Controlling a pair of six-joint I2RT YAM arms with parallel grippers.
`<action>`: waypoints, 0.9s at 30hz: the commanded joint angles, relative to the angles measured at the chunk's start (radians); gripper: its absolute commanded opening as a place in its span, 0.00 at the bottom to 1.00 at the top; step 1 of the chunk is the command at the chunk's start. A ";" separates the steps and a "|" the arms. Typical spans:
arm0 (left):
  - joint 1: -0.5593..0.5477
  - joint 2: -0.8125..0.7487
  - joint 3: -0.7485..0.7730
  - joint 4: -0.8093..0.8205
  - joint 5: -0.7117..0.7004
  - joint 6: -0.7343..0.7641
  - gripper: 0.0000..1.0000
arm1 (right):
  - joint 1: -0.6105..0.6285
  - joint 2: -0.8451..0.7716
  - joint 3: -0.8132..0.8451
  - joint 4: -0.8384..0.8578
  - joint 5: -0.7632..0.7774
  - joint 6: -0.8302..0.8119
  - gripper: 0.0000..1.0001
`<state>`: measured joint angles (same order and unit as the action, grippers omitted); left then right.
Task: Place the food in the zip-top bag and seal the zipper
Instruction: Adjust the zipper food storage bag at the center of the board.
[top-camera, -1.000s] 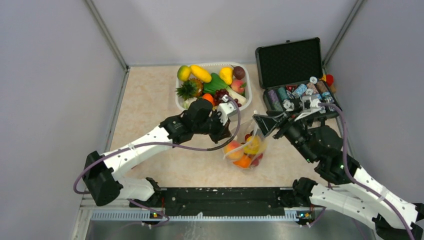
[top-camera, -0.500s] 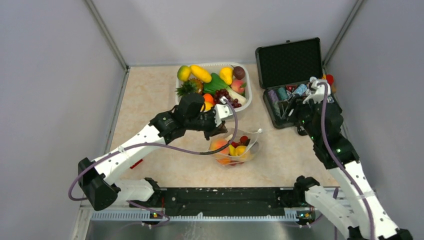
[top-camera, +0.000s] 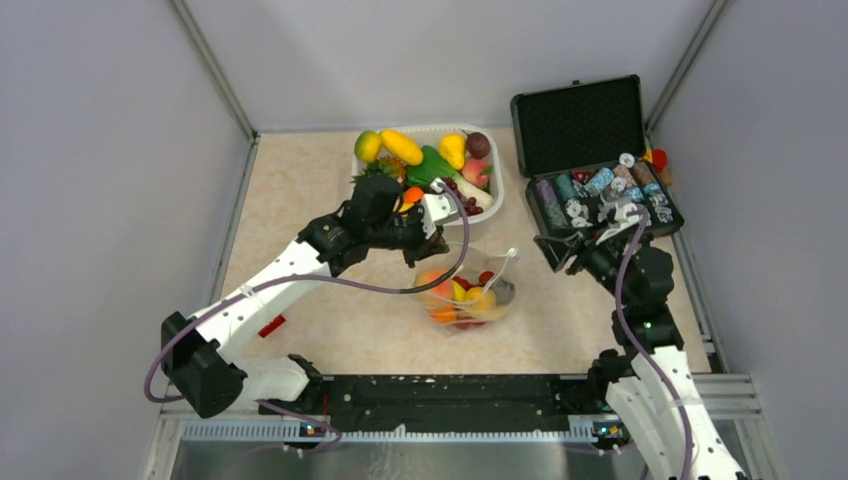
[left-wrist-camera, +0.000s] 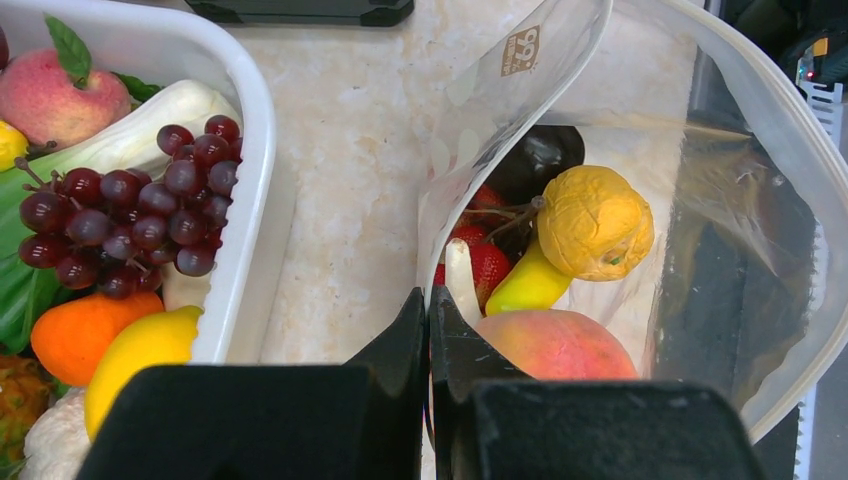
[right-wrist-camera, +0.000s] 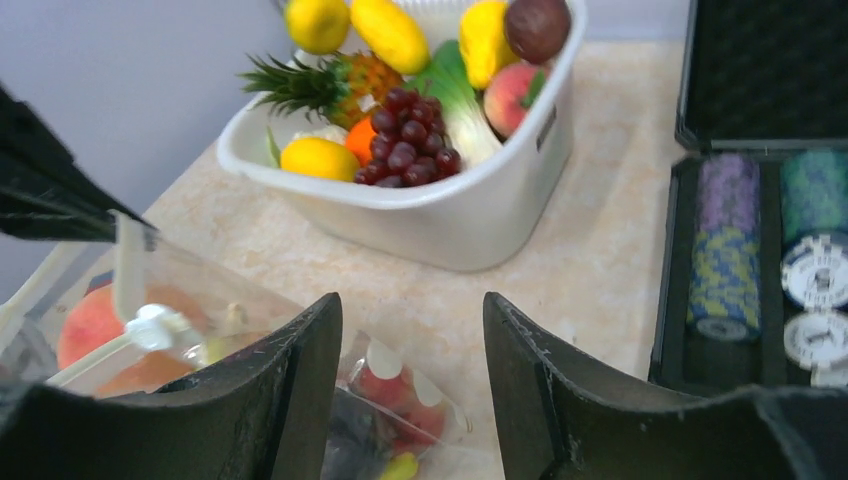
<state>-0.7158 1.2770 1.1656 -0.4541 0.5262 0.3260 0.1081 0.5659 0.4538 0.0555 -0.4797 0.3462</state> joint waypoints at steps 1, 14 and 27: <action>0.008 -0.002 0.043 0.063 0.032 0.012 0.00 | -0.006 -0.043 -0.033 0.190 -0.140 -0.063 0.54; 0.015 -0.003 0.017 0.107 0.028 -0.013 0.00 | -0.006 -0.045 -0.064 0.234 -0.326 -0.128 0.61; 0.019 -0.025 -0.008 0.127 0.000 -0.040 0.00 | -0.005 -0.097 0.080 -0.002 -0.235 -0.031 0.63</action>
<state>-0.7036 1.2789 1.1618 -0.4019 0.5285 0.3031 0.1081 0.4732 0.4210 0.0959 -0.6926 0.2245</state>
